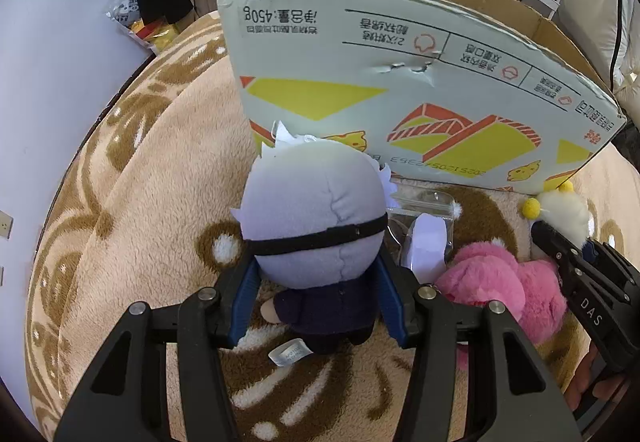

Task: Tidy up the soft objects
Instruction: 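Grasp the white-haired doll with the left tool while the right tool grasps the white chick plush, then lift the doll with the left tool while the right tool carries the chick over the box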

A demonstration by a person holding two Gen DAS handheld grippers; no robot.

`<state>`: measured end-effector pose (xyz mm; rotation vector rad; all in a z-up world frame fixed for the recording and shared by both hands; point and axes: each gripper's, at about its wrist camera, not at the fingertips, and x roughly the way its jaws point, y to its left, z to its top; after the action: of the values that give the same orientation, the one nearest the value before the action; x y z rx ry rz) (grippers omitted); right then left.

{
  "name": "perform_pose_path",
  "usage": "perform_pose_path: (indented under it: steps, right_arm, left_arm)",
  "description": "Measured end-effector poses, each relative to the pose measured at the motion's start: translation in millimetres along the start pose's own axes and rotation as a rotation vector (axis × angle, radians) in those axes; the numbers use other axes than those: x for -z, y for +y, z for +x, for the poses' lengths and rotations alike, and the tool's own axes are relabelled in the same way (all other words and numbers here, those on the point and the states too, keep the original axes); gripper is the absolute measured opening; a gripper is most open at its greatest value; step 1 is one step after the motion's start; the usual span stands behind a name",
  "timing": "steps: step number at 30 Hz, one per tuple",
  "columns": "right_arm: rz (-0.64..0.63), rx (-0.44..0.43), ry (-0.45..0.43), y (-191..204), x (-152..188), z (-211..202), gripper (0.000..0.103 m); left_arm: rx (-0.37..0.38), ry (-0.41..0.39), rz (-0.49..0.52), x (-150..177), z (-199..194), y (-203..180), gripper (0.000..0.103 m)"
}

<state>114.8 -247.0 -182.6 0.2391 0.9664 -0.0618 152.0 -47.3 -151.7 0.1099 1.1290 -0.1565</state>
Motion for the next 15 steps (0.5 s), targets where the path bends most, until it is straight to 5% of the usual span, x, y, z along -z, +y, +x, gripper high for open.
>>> perform_pose_path:
  steps: [15]
  right_arm:
    - [-0.006,-0.004,-0.03,3.2,1.2,-11.3,0.035]
  left_arm:
    - [-0.011,-0.026,-0.012,3.3,-11.1,0.6,0.053]
